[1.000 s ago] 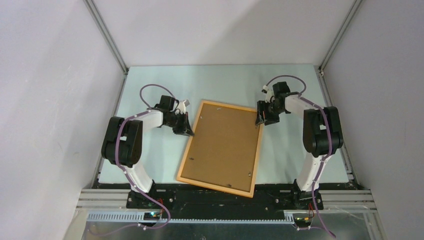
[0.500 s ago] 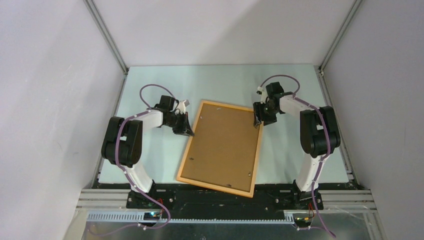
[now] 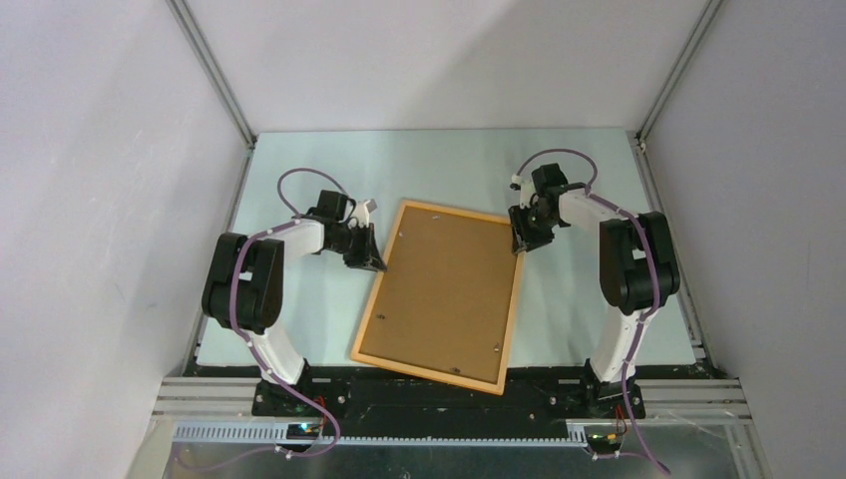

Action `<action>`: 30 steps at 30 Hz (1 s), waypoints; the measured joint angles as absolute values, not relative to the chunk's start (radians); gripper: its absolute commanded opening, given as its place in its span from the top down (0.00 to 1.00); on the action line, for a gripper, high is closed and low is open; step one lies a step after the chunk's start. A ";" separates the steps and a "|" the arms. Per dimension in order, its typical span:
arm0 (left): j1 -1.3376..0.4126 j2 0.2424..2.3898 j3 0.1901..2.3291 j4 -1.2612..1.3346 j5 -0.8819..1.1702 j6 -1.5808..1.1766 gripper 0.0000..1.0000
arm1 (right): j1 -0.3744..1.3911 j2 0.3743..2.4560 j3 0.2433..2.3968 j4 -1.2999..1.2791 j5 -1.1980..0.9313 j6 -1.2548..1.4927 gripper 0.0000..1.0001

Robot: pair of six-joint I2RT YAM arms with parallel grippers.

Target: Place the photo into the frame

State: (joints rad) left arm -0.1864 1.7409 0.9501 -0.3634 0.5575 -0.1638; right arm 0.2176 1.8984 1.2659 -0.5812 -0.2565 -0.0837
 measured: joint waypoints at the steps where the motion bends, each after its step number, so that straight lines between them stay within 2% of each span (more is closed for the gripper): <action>1: -0.185 1.741 0.950 -0.364 0.558 -0.164 1.00 | 0.216 1.898 1.267 -0.584 -0.257 -0.089 0.62; 9: -0.181 1.741 0.950 -0.368 0.560 -0.164 1.00 | 0.213 1.899 1.287 -0.607 -0.262 -0.122 0.70; 18: -0.171 1.741 0.950 -0.370 0.561 -0.164 1.00 | 0.201 1.935 1.351 -0.635 -0.311 -0.124 0.54; 30: -0.166 1.741 0.950 -0.371 0.561 -0.165 1.00 | 0.133 2.063 1.512 -0.683 -0.455 -0.067 0.49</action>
